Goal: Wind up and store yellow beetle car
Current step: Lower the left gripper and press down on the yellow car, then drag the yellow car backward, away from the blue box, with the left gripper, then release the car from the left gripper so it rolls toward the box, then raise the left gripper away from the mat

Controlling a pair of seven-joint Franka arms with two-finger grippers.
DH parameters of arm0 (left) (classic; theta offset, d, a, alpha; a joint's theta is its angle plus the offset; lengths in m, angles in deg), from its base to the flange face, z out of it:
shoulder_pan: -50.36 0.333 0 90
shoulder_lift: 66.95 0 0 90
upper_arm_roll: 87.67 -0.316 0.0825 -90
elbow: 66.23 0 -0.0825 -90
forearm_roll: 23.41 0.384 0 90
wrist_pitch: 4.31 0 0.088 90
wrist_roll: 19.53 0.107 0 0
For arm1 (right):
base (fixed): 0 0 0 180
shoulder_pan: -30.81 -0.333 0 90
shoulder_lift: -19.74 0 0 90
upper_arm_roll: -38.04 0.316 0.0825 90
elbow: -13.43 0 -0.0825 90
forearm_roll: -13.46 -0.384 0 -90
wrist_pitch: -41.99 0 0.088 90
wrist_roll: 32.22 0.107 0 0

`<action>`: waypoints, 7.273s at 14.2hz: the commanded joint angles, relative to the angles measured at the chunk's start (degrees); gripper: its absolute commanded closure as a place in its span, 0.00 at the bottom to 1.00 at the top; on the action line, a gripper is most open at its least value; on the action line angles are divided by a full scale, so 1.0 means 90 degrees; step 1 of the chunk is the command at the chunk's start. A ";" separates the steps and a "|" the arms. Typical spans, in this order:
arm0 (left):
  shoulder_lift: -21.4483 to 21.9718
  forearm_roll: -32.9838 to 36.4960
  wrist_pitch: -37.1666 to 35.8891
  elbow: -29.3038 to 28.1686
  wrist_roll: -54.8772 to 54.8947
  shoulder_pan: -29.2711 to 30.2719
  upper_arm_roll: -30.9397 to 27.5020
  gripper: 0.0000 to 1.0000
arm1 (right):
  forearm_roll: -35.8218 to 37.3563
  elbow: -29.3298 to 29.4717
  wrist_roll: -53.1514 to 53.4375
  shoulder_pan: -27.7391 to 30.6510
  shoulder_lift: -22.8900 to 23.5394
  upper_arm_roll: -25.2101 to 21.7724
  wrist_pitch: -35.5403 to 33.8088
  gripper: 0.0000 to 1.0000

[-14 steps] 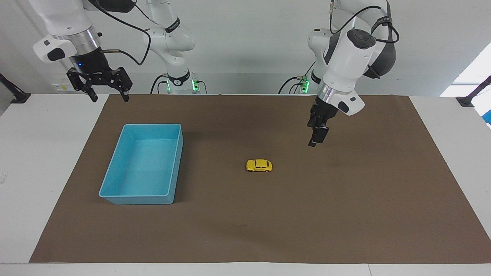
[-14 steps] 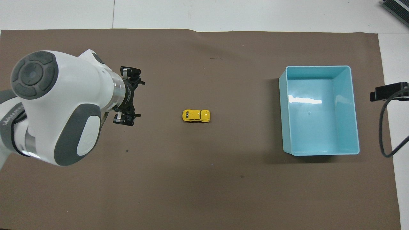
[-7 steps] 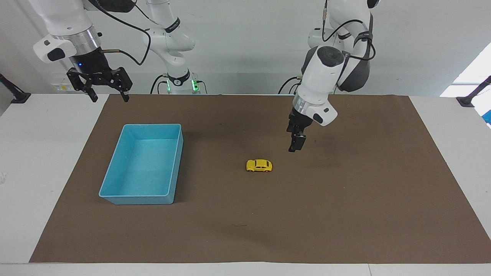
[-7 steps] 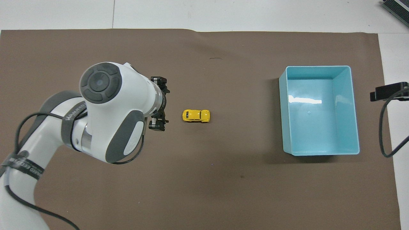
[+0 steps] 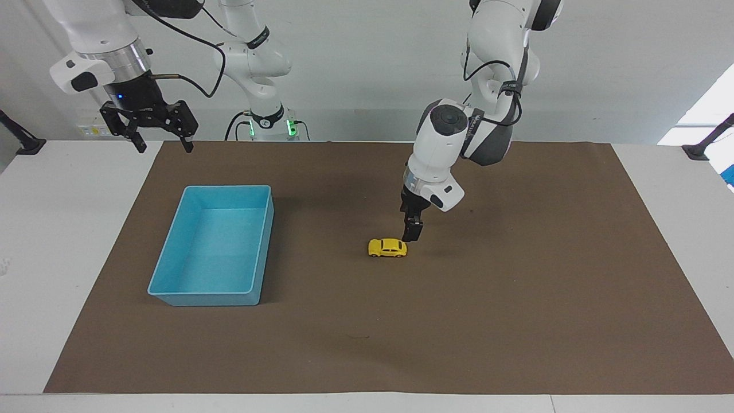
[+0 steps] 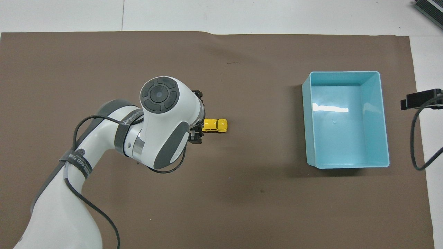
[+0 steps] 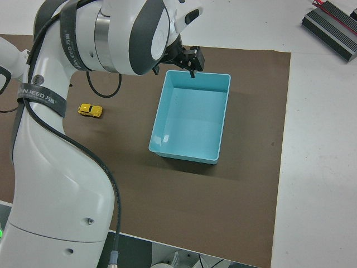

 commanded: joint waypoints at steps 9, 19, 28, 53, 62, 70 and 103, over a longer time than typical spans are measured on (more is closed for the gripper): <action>-0.1170 0.0816 -0.0048 0.0929 -0.1219 -0.0478 -0.0099 0.00 | -0.0007 0.0050 0.0138 0.0054 0.0032 0.0060 0.0032 0.00; -0.1161 0.0855 -0.0106 0.0754 -0.1414 -0.0614 -0.0109 0.00 | -0.0007 0.0050 0.0138 0.0054 0.0032 0.0031 0.0031 0.00; -0.1131 0.0855 -0.0087 0.0577 -0.1619 -0.0605 -0.0109 0.00 | -0.0007 0.0050 0.0138 0.0054 0.0032 0.0021 0.0032 0.00; -0.1122 0.0874 -0.0097 0.0422 -0.1522 -0.0459 -0.0167 0.68 | 0.0003 0.0050 0.0138 0.0054 0.0022 0.0060 0.0022 0.00; -0.0995 0.1206 -0.0146 -0.0047 -0.0985 0.0175 -0.0236 0.68 | 0.0003 0.0050 0.0138 0.0054 0.0022 0.0060 0.0022 0.00; -0.0868 0.1333 -0.0175 -0.0408 -0.0565 0.0527 -0.0246 0.67 | 0.0003 0.0050 0.0138 0.0054 0.0022 0.0070 0.0031 0.00; 0.0460 0.1402 -0.1180 0.0040 0.1386 0.1055 -0.0275 0.00 | -0.0056 0.0011 0.0030 -0.0005 -0.0026 0.0303 -0.0085 0.00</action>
